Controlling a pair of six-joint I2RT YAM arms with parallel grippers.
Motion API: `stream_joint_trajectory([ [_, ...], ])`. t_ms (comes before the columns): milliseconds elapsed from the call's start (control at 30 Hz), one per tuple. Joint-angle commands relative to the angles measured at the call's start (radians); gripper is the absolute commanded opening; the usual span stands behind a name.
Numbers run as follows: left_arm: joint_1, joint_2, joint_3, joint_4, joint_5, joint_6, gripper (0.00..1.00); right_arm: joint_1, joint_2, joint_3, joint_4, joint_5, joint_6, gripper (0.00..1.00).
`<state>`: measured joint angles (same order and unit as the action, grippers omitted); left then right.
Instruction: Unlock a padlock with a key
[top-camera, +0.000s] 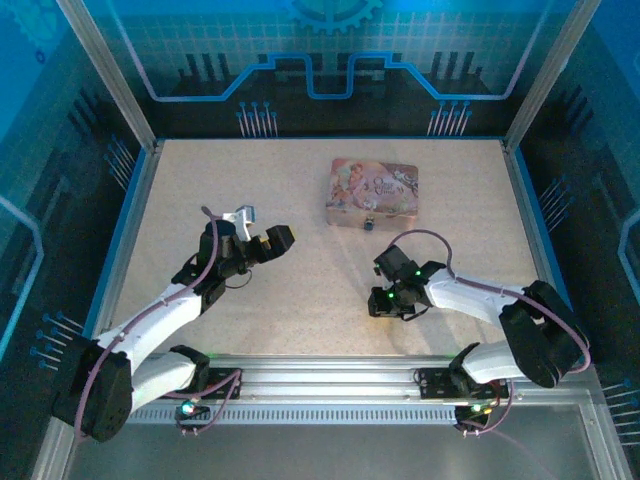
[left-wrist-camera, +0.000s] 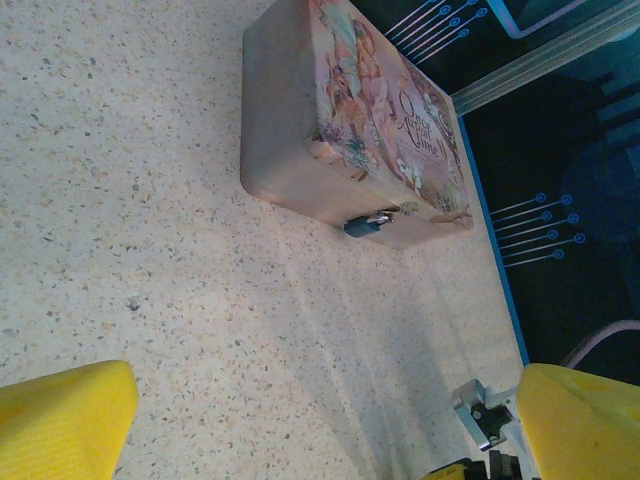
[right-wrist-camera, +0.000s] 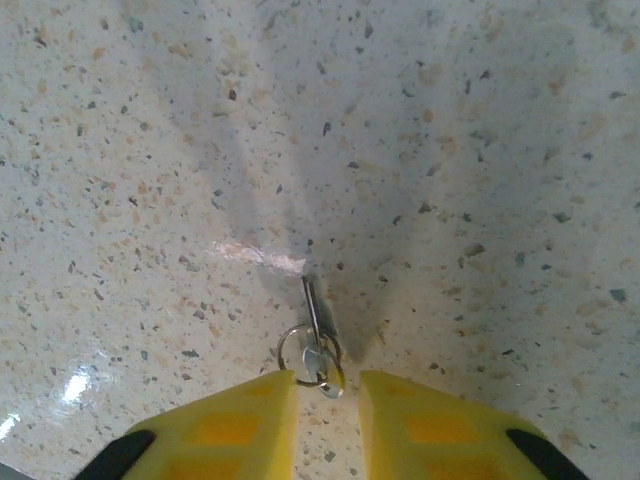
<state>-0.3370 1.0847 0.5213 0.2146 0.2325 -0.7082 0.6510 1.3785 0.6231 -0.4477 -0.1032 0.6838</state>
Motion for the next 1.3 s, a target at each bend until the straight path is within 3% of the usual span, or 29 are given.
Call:
stream_joint_trajectory([
  [0, -0.007, -0.015, 0.033, 0.006, -0.016, 0.006, 0.99, 0.019, 0.009, 0.012, -0.006, 0.0, 0.007, 0.18],
  [533, -0.007, -0.021, 0.045, -0.006, -0.018, 0.009, 0.99, 0.02, 0.036, 0.028, 0.001, 0.029, -0.012, 0.2],
  [867, -0.007, -0.028, 0.056, -0.017, 0.0, 0.019, 0.99, 0.011, -0.013, 0.014, 0.027, 0.032, -0.049, 0.0],
  [1033, -0.007, -0.04, 0.07, 0.009, 0.078, 0.037, 0.99, -0.056, -0.131, 0.005, 0.103, -0.088, -0.181, 0.0],
  [1267, -0.019, -0.012, 0.138, 0.099, 0.337, 0.075, 0.82, -0.152, -0.294, 0.064, 0.199, -0.323, -0.4, 0.0],
])
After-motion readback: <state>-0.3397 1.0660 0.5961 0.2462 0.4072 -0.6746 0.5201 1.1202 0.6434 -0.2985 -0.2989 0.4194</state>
